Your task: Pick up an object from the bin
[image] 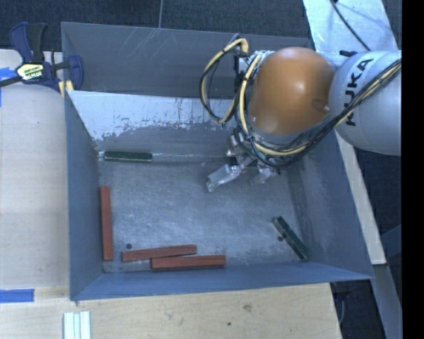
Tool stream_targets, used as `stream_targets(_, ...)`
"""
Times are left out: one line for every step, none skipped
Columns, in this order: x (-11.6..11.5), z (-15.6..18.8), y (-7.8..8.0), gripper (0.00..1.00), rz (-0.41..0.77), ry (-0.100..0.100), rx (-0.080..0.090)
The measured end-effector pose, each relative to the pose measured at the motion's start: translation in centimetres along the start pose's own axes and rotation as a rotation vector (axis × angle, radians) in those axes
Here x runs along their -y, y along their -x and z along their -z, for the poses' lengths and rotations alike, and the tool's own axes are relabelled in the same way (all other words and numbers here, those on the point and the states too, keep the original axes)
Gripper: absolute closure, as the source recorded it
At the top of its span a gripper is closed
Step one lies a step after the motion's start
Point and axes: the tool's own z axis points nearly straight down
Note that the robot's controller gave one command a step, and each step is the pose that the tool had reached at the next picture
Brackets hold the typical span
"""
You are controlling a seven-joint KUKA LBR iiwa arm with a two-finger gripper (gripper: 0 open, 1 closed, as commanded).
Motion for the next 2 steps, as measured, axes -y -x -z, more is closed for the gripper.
stream_targets(0.1, -3.6, -2.8, 0.00, 0.009, 0.001, 0.001)
stream_targets(-3.7, 4.8, -16.4, 0.00, -0.088, -0.010, 0.003)
